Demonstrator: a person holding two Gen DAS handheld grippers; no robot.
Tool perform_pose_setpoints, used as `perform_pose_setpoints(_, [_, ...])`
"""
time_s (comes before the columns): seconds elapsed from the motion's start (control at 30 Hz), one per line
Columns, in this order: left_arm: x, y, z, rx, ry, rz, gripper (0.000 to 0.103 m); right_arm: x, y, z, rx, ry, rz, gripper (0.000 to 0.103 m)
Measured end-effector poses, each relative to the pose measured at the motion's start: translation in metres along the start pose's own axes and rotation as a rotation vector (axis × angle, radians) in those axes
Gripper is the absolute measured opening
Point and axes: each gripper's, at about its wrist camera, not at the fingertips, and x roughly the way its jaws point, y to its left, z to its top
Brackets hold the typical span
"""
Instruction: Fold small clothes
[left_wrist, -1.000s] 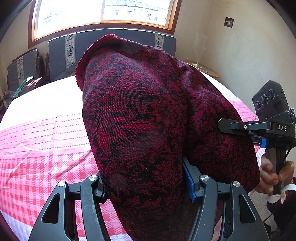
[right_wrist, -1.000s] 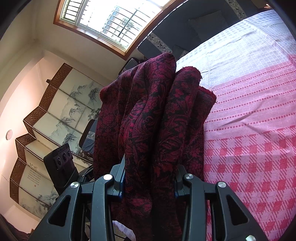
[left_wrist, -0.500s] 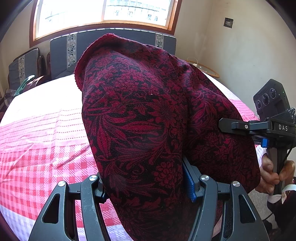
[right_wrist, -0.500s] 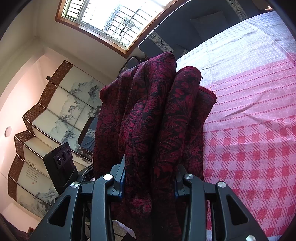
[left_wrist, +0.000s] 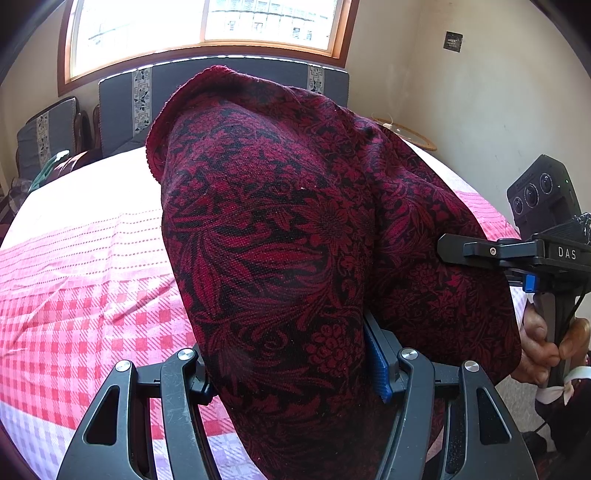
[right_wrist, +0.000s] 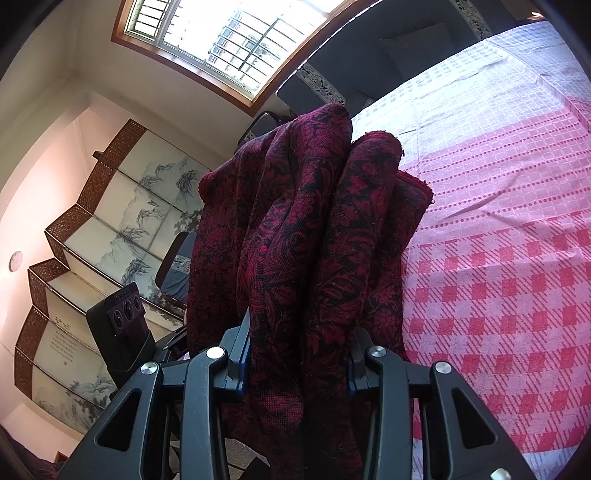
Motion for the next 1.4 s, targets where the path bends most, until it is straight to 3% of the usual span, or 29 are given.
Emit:
perform_pose_setpoints(1.03, [0.006,-0.001,0.0,0.005,0.02,0.001,0.063,0.004,-0.005,0.0,0.011,0.012,-0.009,0.035])
perform_pose_setpoints(1.4, [0.015,0.0,-0.007,0.007,0.022,0.008,0.068,0.006,-0.005,-0.001,0.013,0.022,-0.031,0.035])
